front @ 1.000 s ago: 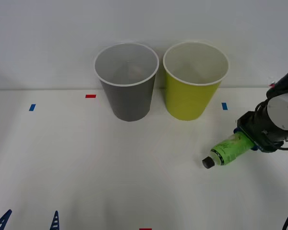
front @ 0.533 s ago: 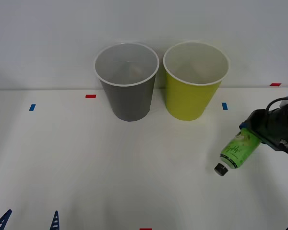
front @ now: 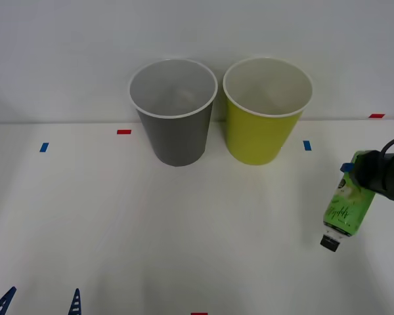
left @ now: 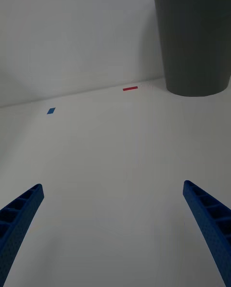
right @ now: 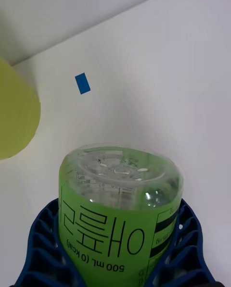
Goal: Put cans in the gray bin and PET bottles in the light green bin.
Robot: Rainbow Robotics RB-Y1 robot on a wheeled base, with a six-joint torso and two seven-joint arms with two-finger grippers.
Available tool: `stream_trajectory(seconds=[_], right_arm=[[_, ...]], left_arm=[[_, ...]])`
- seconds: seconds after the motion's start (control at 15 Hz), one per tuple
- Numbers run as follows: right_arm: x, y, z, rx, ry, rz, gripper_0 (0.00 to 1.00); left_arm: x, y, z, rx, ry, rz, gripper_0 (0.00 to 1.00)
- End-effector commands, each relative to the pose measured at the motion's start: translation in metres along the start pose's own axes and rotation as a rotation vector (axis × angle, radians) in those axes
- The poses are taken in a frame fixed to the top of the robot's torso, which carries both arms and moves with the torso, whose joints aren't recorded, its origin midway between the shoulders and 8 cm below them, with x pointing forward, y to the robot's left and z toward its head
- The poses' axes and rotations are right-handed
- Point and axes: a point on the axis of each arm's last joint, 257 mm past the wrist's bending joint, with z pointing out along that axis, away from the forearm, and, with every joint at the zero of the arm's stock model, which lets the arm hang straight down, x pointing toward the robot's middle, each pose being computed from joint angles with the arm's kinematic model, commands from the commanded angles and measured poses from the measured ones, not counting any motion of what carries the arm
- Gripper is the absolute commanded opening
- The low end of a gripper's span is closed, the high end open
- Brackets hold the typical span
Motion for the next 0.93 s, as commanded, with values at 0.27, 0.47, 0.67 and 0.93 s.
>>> stream_trajectory(seconds=[0.27, 0.47, 0.67, 0.93], right_arm=[[-0.031, -0.001, -0.030, 0.026, -0.155, -0.262, 0.00], [-0.033, -0.004, -0.039, 0.048, -0.180, -0.376, 0.00], [-0.034, -0.005, -0.045, 0.063, -0.197, -0.433, 0.00], [-0.050, 0.030, -0.064, -0.036, -0.310, -0.456, 0.00]], left_arm=[[0.000, 0.000, 0.000, 0.000, 0.000, 0.000, 1.00], [0.000, 0.000, 0.000, 0.000, 0.000, 0.000, 1.00], [0.000, 0.000, 0.000, 0.000, 0.000, 0.000, 1.00], [0.000, 0.000, 0.000, 0.000, 0.000, 0.000, 1.00]])
